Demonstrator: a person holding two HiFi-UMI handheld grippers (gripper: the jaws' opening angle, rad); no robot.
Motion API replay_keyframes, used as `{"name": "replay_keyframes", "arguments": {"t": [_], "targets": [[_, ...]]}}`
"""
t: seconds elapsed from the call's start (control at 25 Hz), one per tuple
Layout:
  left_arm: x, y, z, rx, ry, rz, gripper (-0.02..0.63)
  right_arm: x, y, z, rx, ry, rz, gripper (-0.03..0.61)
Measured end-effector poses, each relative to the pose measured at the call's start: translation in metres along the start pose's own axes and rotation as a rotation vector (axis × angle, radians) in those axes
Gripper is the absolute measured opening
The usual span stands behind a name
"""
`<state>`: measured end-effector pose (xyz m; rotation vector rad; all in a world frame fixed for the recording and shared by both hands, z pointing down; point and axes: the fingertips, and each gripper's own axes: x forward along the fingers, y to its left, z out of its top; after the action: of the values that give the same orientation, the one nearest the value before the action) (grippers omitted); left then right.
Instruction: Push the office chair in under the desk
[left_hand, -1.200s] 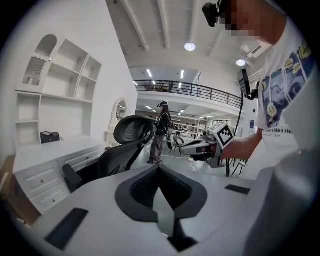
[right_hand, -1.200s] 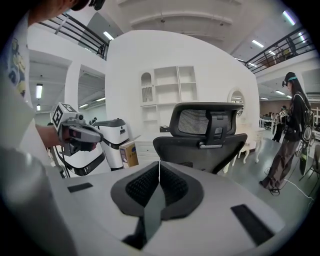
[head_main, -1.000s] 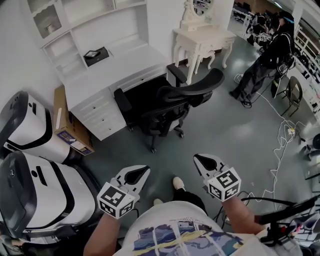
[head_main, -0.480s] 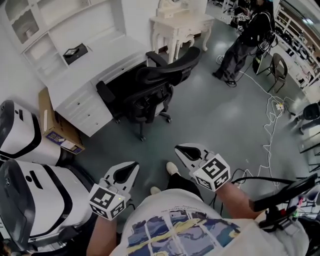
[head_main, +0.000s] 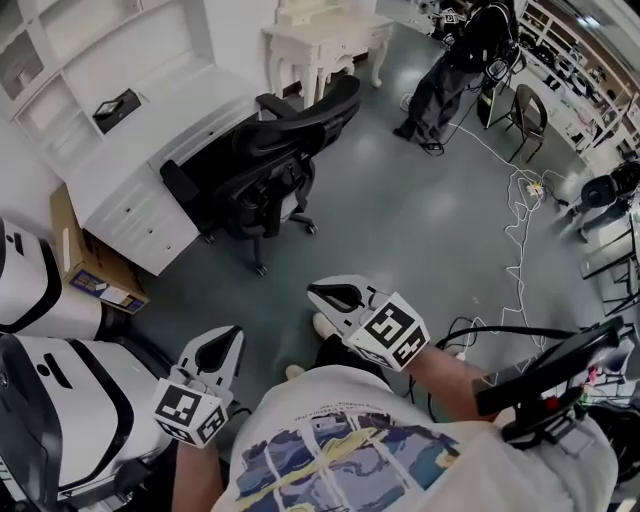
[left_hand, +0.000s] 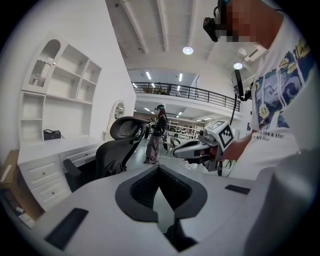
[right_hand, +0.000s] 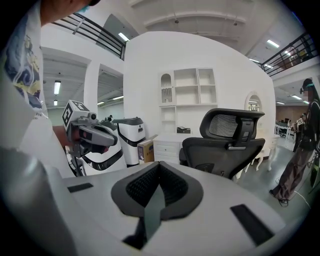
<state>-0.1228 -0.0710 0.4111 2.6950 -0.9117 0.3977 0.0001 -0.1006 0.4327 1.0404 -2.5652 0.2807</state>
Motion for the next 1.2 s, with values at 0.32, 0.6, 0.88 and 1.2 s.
{"name": "replay_keyframes", "arguments": {"t": [0.32, 0.6, 0.88, 1.2], "targets": [[0.004, 0.001, 0.001, 0.001, 0.003, -0.008, 0.012, 0.005, 0.005, 0.005, -0.009, 0.005, 0.019, 0.025], [0.006, 0.001, -0.001, 0.002, 0.006, -0.02, 0.012, 0.007, 0.009, 0.003, -0.012, 0.011, 0.025, 0.025], [0.005, 0.001, -0.005, -0.005, 0.013, -0.032, 0.012, 0.011, 0.012, 0.004, -0.015, 0.012, 0.026, 0.025], [0.002, 0.001, -0.011, -0.005, 0.026, -0.038, 0.012, 0.014, 0.018, 0.005, -0.013, 0.017, 0.034, 0.025]]}}
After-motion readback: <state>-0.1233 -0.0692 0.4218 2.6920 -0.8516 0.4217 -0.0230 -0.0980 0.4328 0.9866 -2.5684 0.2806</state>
